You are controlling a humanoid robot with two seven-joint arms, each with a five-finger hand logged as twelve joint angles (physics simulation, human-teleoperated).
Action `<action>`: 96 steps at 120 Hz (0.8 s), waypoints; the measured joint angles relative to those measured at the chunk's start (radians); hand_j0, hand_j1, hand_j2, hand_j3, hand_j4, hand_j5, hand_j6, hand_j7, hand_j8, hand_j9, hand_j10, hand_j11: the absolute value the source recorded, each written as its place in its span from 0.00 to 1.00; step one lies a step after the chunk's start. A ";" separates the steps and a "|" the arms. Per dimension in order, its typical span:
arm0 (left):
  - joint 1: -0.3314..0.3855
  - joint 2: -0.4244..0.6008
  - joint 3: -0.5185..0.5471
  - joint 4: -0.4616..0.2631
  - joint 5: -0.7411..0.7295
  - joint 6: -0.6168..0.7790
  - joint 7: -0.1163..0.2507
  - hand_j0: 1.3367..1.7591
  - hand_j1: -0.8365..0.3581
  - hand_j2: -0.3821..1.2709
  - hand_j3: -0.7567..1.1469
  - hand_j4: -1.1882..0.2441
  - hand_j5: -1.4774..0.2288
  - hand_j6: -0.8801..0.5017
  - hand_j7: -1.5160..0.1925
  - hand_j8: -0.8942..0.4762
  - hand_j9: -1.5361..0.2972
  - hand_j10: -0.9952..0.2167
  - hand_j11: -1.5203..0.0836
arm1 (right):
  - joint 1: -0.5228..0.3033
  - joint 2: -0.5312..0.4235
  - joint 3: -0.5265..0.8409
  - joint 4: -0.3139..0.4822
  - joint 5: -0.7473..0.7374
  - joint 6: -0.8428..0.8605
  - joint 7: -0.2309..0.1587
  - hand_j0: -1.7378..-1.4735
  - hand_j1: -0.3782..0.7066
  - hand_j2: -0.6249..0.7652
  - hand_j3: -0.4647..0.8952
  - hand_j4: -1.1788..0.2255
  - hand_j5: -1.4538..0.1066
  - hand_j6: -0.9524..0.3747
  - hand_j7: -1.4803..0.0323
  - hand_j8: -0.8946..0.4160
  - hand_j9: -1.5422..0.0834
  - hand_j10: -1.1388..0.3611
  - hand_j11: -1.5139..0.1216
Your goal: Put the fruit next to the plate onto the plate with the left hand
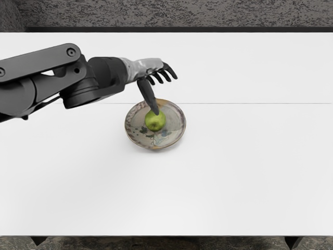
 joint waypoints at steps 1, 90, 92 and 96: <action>0.000 0.004 -0.003 -0.004 -0.005 0.000 0.000 0.76 0.72 0.28 0.40 0.63 0.64 0.44 0.67 0.46 0.63 0.59 0.71 | 0.000 0.000 0.000 0.000 0.000 0.000 0.000 0.30 0.03 0.45 0.34 0.84 0.93 0.72 0.98 0.68 0.95 0.76 0.93; 0.332 0.643 -0.207 -0.221 -1.151 -0.557 0.000 0.76 0.96 0.24 0.40 0.80 0.84 0.61 0.86 0.63 0.81 0.79 0.92 | -0.006 0.000 -0.003 0.002 -0.001 0.000 0.000 0.30 0.03 0.45 0.34 0.84 0.93 0.72 0.98 0.68 0.95 0.76 0.93; 0.332 0.648 -0.208 -0.220 -1.158 -0.557 0.000 0.76 0.96 0.24 0.40 0.81 0.84 0.61 0.86 0.63 0.81 0.79 0.92 | -0.006 0.000 -0.003 0.002 -0.001 0.000 0.000 0.30 0.03 0.45 0.34 0.84 0.93 0.72 0.98 0.68 0.95 0.76 0.93; 0.332 0.664 -0.211 -0.218 -1.167 -0.558 0.000 0.76 0.96 0.24 0.40 0.81 0.84 0.61 0.86 0.63 0.81 0.79 0.92 | -0.006 0.000 -0.003 0.002 -0.001 0.000 0.000 0.30 0.03 0.45 0.34 0.84 0.93 0.72 0.98 0.68 0.95 0.76 0.93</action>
